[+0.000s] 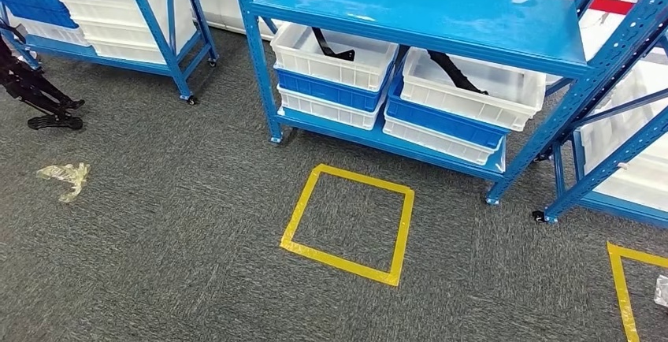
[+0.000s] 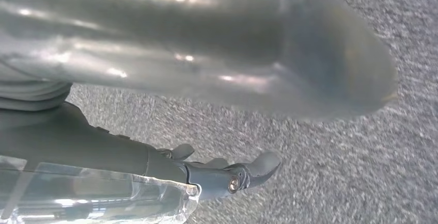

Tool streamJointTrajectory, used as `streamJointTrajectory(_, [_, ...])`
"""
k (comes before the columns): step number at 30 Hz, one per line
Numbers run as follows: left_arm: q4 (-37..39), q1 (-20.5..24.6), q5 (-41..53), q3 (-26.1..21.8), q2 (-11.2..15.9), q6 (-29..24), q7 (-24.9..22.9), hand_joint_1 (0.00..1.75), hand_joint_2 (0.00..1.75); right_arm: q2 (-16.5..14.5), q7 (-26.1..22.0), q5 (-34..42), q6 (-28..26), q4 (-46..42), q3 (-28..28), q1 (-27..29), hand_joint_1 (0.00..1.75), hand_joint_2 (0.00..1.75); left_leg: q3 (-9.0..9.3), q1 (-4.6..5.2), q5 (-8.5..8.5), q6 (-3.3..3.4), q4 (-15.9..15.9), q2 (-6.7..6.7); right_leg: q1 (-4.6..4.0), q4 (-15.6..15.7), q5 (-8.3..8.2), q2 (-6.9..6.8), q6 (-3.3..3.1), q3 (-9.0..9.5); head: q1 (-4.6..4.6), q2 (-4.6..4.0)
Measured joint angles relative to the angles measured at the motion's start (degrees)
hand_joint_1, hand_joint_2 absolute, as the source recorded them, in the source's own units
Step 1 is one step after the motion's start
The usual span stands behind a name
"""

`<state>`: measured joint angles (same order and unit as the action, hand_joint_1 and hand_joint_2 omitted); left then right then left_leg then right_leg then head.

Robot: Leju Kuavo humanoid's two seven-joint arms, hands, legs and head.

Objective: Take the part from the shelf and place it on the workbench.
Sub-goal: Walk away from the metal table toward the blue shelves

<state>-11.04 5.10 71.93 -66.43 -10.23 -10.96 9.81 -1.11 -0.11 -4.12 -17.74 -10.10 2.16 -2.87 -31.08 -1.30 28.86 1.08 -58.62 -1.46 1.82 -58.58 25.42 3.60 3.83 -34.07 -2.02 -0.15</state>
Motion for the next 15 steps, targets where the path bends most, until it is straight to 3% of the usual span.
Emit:
streamJointTrajectory(2, [-0.01, -0.05, -0.03, 0.00, 0.04, -0.03, 0.05, 0.00, 0.00, -0.02, 0.07, -0.10, -0.07, 0.00, 0.02, 0.05, 0.00, 0.00, 0.20, 0.15, -0.67, 0.90, 0.48, 0.49, 0.02, -1.94, 1.24, -1.20, 0.15, -1.05, 0.17, 0.00])
streamJointTrajectory(5, [-0.01, -0.08, -0.18, -0.01, 0.08, -0.08, 0.14, 0.00, 0.00, -0.07, 0.09, -0.18, -0.12, 0.00, 0.07, -0.05, 0.00, 0.00, -0.01, 0.67, -1.14, 1.70, 0.64, 1.60, -0.15, -12.45, 6.45, -2.79, -0.59, -5.62, 0.56, 0.00])
streamJointTrajectory(6, [-0.01, -0.10, -0.25, -0.02, 0.09, -0.08, 0.14, 0.00, 0.00, -0.04, 0.09, -0.19, -0.13, 0.00, 0.08, -0.01, 0.00, 0.00, -0.13, 0.87, -1.19, 1.79, 0.62, 1.92, -0.21, -15.45, 7.55, -2.85, -0.53, -6.78, 0.57, 0.00])
streamJointTrajectory(7, [-0.01, -0.11, -0.31, -0.02, 0.09, -0.08, 0.14, 0.00, 0.00, -0.01, 0.08, -0.20, -0.14, 0.00, 0.09, 0.09, 0.00, 0.00, -0.21, 1.03, -1.22, 1.84, 0.60, 2.16, -0.28, -16.48, 7.77, -2.87, -0.29, -6.93, 0.57, 0.00])
streamJointTrajectory(8, [-0.01, -0.11, -0.38, -0.02, 0.08, -0.09, 0.14, 0.00, 0.00, 0.04, 0.08, -0.21, -0.15, 0.00, 0.09, 0.20, 0.00, 0.00, -0.21, 1.14, -1.23, 1.86, 0.59, 2.32, -0.33, -15.04, 7.11, -2.91, 0.06, -5.87, 0.58, 0.00])
streamJointTrajectory(10, [-0.01, -0.09, -0.43, -0.01, 0.07, -0.19, 0.14, 0.00, 0.00, 0.11, 0.06, -0.22, -0.16, 0.00, 0.09, 0.26, 0.00, 0.00, -0.07, 1.26, -1.21, 1.80, 0.54, 2.49, -0.46, -6.82, 4.49, -3.28, 0.49, -1.18, 0.62, 0.00])
streamJointTrajectory(12, [-0.01, -0.07, -0.47, 0.00, 0.06, -0.34, 0.15, 0.00, 0.00, 0.14, 0.03, -0.23, -0.17, 0.00, 0.10, 0.13, 0.00, 0.00, -0.03, 1.61, -0.98, 1.62, 0.38, 2.59, -0.71, -0.40, 2.57, -3.67, 0.03, 2.29, 0.60, 0.00])
streamJointTrajectory(15, [-0.01, -0.09, -0.49, 0.00, 0.09, -0.50, 0.16, 0.00, 0.00, 0.07, 0.00, -0.27, -0.19, 0.00, 0.13, 0.11, 0.00, 0.00, -0.13, 1.84, -0.85, 2.10, 0.18, 2.57, -0.76, 0.66, 2.01, -3.72, -0.67, 3.06, 0.50, 0.00])
